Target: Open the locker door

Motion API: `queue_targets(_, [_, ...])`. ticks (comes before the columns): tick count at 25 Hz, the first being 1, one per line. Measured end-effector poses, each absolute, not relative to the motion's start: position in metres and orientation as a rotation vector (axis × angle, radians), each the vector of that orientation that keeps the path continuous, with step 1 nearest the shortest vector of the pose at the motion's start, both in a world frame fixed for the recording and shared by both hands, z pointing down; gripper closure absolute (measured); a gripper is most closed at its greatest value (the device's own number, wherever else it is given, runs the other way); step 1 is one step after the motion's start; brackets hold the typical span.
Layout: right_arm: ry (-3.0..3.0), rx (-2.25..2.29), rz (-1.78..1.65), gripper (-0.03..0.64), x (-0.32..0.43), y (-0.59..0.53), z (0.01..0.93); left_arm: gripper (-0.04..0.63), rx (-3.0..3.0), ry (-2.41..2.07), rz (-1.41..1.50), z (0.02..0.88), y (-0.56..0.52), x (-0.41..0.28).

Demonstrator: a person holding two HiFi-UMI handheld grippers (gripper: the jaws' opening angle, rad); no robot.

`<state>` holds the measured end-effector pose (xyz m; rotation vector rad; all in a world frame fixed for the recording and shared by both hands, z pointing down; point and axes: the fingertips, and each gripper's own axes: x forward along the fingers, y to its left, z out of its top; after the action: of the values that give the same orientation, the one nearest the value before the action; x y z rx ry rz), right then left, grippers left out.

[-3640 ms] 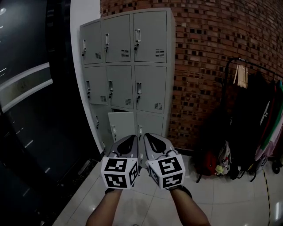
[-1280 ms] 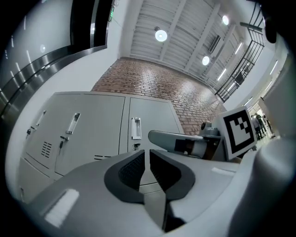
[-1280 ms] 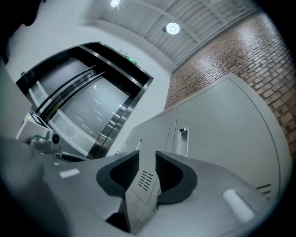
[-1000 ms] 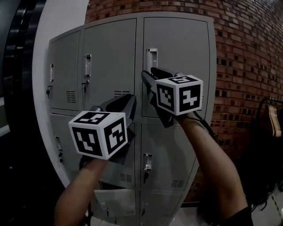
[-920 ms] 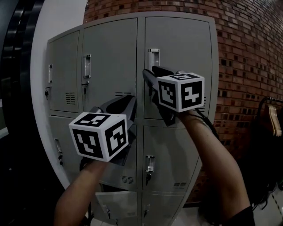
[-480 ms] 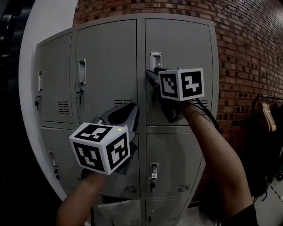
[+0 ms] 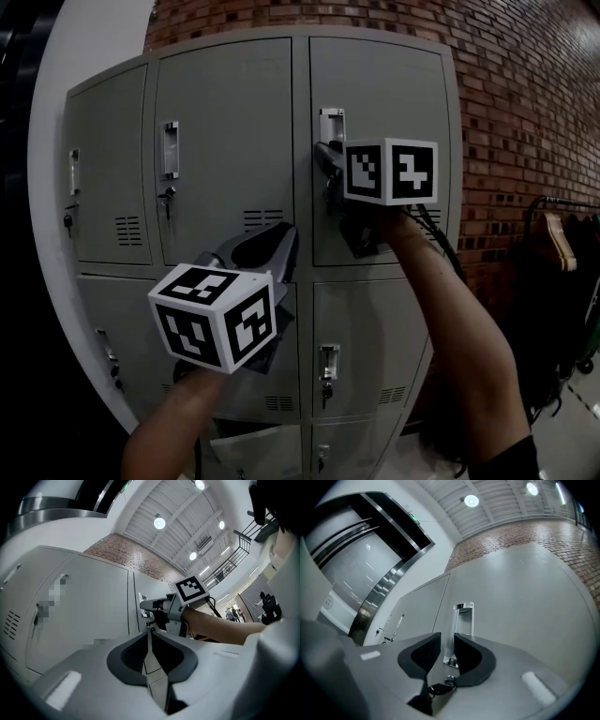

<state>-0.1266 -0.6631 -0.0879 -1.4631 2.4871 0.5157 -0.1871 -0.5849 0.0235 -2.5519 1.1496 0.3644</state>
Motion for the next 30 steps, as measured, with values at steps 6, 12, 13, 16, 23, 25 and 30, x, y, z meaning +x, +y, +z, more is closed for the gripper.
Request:
queue_targets(6, [2.48,-1.445,0.543,0.541,-0.128,-0.65,-0.088,0.592,-2.535,1.156,0.377,0.024,-0.587,-0.195])
queue_targets(12, [2.495,-1.396,0.561,0.541,-0.124,-0.626,-0.088,0.592,-2.502,1.229,0.389,0.027,-0.584,-0.194])
queue_targets(13, [2.5,-1.384,0.566,0.541,-0.124,-0.622,-0.088,0.592,-2.508,1.237,0.394,0.028,-0.583,-0.192])
queue_targets(16, [2.513,-1.353,0.586,0.541,-0.122,-0.609,-0.087,0.592,-2.51,1.257,0.405,0.031,-0.572,-0.182])
queue_targets(23, [2.538,-1.281,0.612,0.545,-0.112,-0.572,-0.088,0.592,-2.492,1.312,0.421,0.038,-0.541,-0.166])
queue_targets(25, [2.539,-1.268,0.618,0.545,-0.11,-0.562,-0.088,0.592,-2.481,1.335,0.428,0.039,-0.532,-0.164])
queue_targets(30, [2.539,-1.237,0.619,0.548,-0.096,-0.537,-0.087,0.592,-2.466,1.359,0.42,0.045,-0.509,-0.152])
